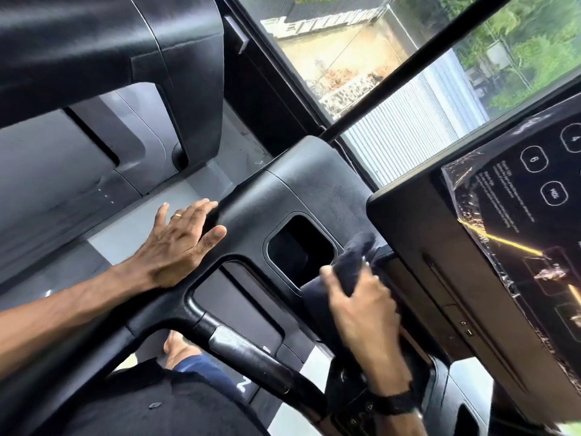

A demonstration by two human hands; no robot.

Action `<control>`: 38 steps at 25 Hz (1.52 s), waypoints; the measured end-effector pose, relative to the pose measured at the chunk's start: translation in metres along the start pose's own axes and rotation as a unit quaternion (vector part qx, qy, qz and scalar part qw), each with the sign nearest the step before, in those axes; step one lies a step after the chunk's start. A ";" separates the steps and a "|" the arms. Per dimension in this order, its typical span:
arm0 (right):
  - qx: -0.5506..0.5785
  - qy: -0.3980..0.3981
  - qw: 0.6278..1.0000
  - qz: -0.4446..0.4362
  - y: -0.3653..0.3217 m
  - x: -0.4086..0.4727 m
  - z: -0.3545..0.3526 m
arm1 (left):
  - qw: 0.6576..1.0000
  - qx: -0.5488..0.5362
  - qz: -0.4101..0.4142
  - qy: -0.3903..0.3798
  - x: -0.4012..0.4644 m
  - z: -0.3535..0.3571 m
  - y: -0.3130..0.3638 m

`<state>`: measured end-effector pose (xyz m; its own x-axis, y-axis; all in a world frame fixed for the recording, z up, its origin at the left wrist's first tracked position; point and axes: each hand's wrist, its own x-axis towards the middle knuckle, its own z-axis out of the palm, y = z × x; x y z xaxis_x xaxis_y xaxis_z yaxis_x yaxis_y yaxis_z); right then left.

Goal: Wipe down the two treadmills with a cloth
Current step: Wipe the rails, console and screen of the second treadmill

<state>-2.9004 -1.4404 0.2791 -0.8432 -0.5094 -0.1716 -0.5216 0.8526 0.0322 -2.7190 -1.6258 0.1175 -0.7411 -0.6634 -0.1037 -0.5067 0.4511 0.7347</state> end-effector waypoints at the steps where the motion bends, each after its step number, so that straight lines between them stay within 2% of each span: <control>1: -0.015 -0.067 0.998 0.008 -0.003 -0.007 0.022 | 1.000 0.000 0.003 -0.002 0.000 0.000 -0.001; 2: -0.019 -0.095 0.995 0.010 -0.005 -0.011 0.045 | 1.000 0.001 0.005 -0.005 0.000 0.000 -0.001; 5: 0.016 -0.038 0.999 0.024 0.004 0.006 0.082 | 1.000 -0.004 -0.002 -0.001 -0.002 0.000 0.000; 8: -0.010 0.044 0.999 0.024 0.015 0.043 0.083 | 1.000 -0.014 -0.005 -0.003 -0.001 -0.001 0.000; 11: -0.014 0.074 0.997 0.030 0.005 0.087 0.075 | 1.000 -0.017 -0.006 0.003 -0.002 -0.001 0.000; 13: 0.007 0.072 0.997 0.027 -0.006 0.115 0.060 | 1.000 -0.025 -0.015 0.005 -0.003 -0.001 0.001; 15: 0.056 0.020 0.997 0.052 -0.015 0.149 0.045 | 0.999 -0.032 -0.029 0.007 -0.002 -0.002 -0.001; 17: 0.163 -0.030 0.983 0.074 -0.023 0.179 0.034 | 0.999 -0.035 -0.039 0.011 0.001 -0.002 0.001; 19: 0.233 -0.022 0.971 0.049 -0.040 0.206 0.033 | 0.997 -0.040 -0.058 0.019 0.003 -0.002 0.001; 21: 0.132 0.021 0.991 0.028 -0.061 0.230 0.036 | 0.996 -0.039 -0.069 0.033 0.006 -0.001 0.003; 23: 0.029 0.034 0.999 -0.019 -0.089 0.240 0.043 | 0.995 -0.037 -0.077 0.044 0.005 -0.001 0.003; 25: -0.017 0.038 0.995 -0.094 -0.117 0.236 0.052 | 0.995 -0.036 -0.077 0.049 0.004 -0.001 0.002; 28: -0.109 0.054 0.973 -0.196 -0.149 0.213 0.069 | 0.995 -0.030 -0.071 0.059 0.004 -0.001 0.002; 30: -0.153 0.037 0.950 -0.271 -0.165 0.184 0.076 | 0.994 -0.026 -0.073 0.071 0.004 -0.002 0.003; 34: -0.128 -0.031 0.898 -0.420 -0.182 0.100 0.089 | 0.987 -0.021 -0.059 0.149 -0.004 -0.007 0.007; 38: -0.003 -0.036 0.846 -0.532 -0.171 0.027 0.092 | 0.975 -0.057 -0.056 0.209 -0.013 -0.020 0.002</control>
<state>-2.8220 -1.5888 0.1780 0.1135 -0.9794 -0.1668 -0.9812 -0.0841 -0.1739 -2.7014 -1.6285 0.1335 -0.4281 -0.9004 0.0776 -0.5035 0.3089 0.8069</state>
